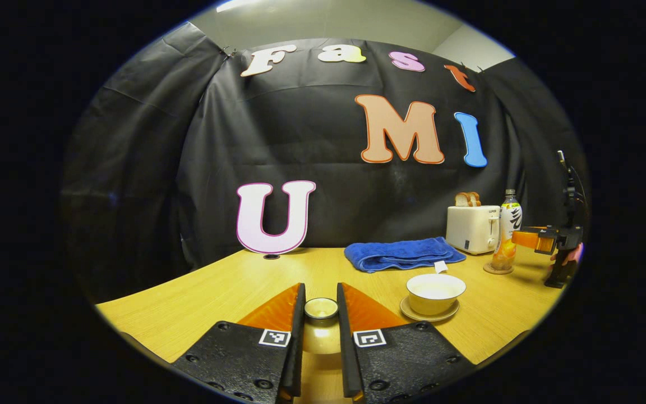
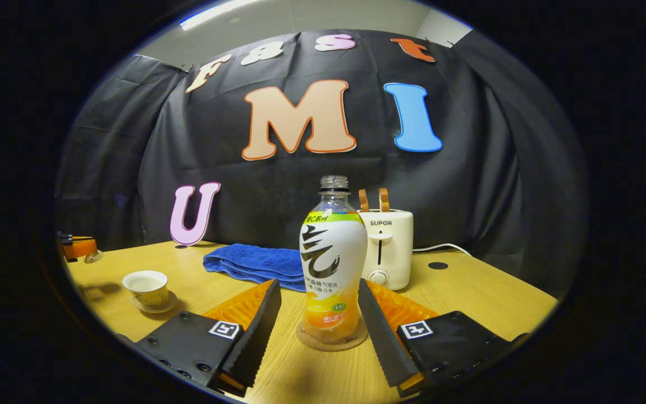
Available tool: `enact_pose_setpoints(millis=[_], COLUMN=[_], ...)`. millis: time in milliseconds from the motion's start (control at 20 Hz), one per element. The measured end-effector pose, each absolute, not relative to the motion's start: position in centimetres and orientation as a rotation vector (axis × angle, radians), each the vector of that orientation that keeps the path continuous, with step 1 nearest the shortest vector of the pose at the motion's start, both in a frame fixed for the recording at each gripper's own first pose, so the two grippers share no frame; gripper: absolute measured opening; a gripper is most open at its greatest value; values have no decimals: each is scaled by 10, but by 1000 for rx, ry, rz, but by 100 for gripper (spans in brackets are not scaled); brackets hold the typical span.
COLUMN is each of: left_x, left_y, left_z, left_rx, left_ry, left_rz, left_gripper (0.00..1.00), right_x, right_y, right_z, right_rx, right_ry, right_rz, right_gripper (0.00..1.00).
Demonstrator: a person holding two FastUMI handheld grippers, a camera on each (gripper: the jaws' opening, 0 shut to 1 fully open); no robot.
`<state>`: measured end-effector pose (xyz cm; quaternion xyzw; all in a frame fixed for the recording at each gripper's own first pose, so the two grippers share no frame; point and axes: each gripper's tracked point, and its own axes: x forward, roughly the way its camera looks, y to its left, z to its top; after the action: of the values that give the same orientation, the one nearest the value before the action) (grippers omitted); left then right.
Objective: Open the teacup lid with one hand, grasp the water bottle and pour water into the teacup with the other hand; after pouring, place the water bottle on the coaster and then close the teacup lid.
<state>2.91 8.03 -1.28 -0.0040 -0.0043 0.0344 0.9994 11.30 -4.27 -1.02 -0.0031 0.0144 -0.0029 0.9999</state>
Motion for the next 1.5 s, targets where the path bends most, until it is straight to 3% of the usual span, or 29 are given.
enact_pose_setpoints(millis=[650, 1050, 1200, 1500], left_x=[86, 100, 104, 105], left_y=[-5, -49, -62, -75], left_z=[-12, -13, -19, -28], left_rx=[-17, -10, 13, 62], left_ry=[-9, 5, 37, 94], left_rz=[-220, -366, -411, -475], left_gripper=[26, 26, 26, 26], right_x=[41, 33, 34, 35], right_y=[-75, -73, -73, -72], right_z=[-5, -4, -5, -4], right_rx=[-10, -10, -10, -10], right_ry=[11, 9, 9, 8], right_rz=[-185, -177, -176, -171], right_gripper=[85, 84, 90, 85])
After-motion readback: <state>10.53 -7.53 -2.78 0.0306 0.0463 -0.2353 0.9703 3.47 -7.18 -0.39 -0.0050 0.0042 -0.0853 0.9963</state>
